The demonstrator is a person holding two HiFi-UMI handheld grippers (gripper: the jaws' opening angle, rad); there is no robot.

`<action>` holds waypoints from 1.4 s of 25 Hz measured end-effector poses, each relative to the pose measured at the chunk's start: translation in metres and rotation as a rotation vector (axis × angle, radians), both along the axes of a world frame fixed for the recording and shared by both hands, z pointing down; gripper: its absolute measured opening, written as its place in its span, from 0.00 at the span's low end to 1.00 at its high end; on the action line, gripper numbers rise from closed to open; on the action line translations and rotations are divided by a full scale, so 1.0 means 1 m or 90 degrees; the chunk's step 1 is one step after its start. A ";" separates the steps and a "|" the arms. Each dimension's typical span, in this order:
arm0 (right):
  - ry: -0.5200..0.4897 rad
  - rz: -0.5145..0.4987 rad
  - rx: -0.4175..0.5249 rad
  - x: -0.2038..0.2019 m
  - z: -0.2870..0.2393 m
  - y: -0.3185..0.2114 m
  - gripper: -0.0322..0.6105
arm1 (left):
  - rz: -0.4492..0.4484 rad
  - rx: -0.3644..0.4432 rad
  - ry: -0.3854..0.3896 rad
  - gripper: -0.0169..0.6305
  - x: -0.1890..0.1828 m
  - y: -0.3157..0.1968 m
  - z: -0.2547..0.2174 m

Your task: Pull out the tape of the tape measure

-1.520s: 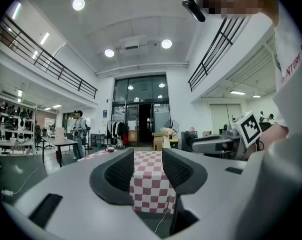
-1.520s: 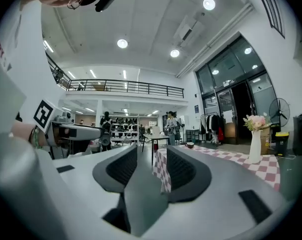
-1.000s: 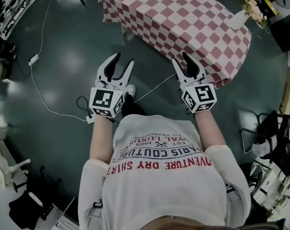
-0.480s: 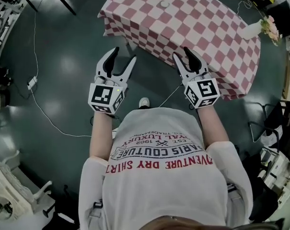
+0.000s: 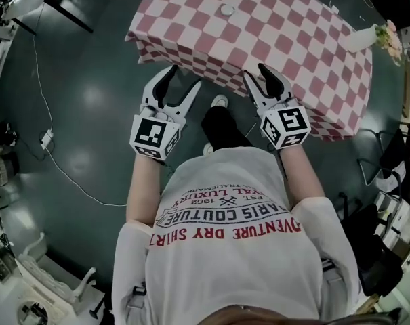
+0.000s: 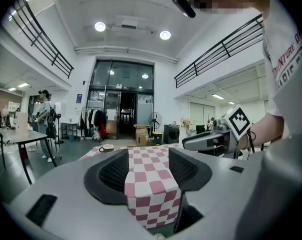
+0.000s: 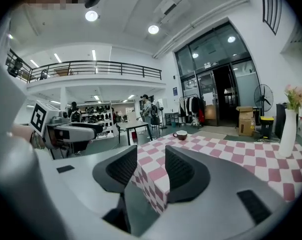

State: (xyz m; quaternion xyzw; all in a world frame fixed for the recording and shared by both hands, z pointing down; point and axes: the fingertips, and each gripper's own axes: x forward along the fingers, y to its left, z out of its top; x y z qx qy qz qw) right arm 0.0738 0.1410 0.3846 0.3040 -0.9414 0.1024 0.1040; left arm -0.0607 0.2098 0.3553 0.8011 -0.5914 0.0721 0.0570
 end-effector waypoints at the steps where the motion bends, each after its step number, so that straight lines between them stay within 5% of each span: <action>1: 0.000 0.003 -0.004 -0.002 0.004 -0.010 0.33 | 0.005 0.000 -0.005 0.43 -0.001 -0.012 0.004; 8: 0.000 0.024 -0.044 -0.023 0.030 -0.102 0.33 | 0.010 -0.027 -0.031 0.43 -0.026 -0.113 0.034; 22: 0.063 0.059 -0.121 -0.053 0.106 -0.250 0.33 | 0.164 -0.182 -0.062 0.47 -0.026 -0.291 0.140; 35: 0.077 0.113 -0.202 -0.046 0.151 -0.275 0.33 | 0.397 -0.370 -0.264 0.51 -0.001 -0.332 0.235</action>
